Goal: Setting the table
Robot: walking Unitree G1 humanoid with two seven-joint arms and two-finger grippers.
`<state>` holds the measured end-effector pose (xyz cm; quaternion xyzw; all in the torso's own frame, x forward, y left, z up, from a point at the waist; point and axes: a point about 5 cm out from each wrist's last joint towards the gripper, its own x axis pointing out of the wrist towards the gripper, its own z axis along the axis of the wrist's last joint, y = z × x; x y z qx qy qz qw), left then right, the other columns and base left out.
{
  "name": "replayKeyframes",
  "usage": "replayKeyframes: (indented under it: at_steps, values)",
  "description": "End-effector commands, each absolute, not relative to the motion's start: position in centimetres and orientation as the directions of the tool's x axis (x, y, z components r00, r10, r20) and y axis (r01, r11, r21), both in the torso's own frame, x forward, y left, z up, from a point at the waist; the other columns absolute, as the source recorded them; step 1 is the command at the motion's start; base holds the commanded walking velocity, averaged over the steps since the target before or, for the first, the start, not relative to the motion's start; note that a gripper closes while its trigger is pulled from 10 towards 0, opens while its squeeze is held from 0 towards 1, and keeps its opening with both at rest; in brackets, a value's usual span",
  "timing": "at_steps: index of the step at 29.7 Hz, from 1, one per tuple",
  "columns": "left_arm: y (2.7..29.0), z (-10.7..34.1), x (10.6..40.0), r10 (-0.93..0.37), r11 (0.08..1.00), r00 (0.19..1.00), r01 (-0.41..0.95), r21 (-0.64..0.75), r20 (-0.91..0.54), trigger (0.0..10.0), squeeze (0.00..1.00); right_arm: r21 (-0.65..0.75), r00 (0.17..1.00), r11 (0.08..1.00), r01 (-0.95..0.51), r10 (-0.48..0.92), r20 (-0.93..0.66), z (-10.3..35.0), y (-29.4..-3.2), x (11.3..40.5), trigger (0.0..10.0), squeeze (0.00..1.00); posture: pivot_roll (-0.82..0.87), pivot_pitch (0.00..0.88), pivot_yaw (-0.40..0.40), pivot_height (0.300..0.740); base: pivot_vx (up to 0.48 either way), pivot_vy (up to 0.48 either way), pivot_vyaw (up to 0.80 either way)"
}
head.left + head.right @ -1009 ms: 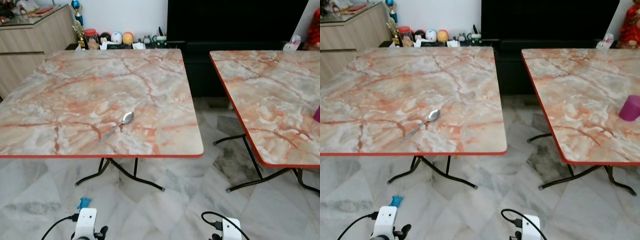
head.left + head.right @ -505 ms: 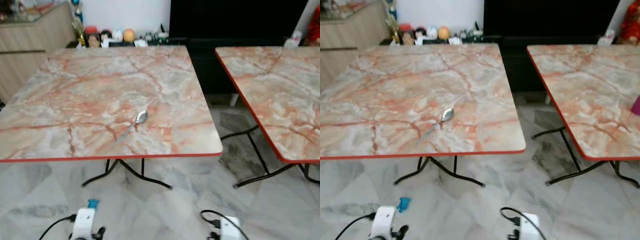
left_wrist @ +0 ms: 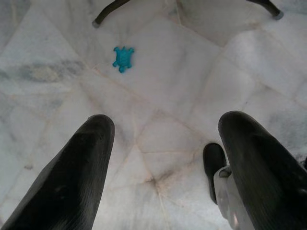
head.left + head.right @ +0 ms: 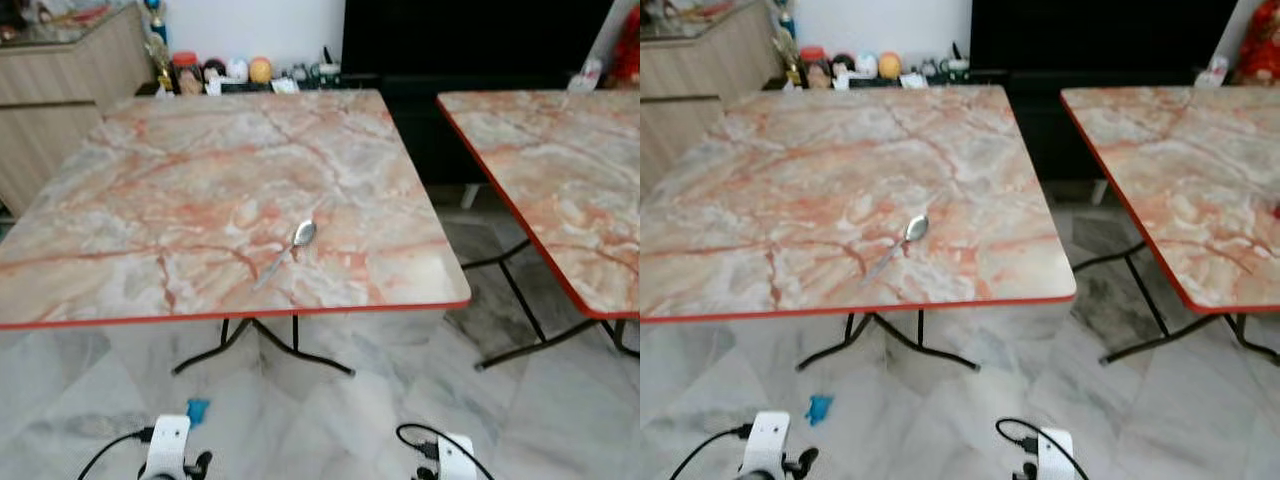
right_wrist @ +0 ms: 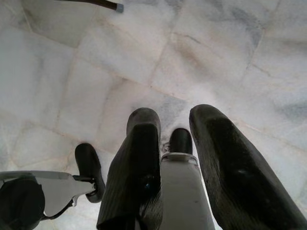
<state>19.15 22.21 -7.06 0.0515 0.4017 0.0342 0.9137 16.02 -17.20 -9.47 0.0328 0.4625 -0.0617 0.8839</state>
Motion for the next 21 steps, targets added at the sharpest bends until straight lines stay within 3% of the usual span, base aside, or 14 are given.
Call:
replayKeyframes:
  at_steps: [1,21]
  values:
    - [22.2,-7.0,19.2,0.104,0.992,0.677,-0.016,0.127,-0.728,10.0,0.00,0.004,0.555,0.989,0.146,-0.079,-0.828,-9.6,-17.2,15.8,10.0,0.00,0.10,0.000,0.040,0.740,0.000,0.000,0.00]
    - [22.3,-6.6,19.8,0.135,0.991,0.710,-0.107,0.084,-0.691,10.0,0.00,0.009,0.552,0.992,0.125,-0.062,-0.831,-9.7,-16.1,15.8,10.0,0.00,0.11,0.000,0.039,0.740,0.000,0.000,0.00]
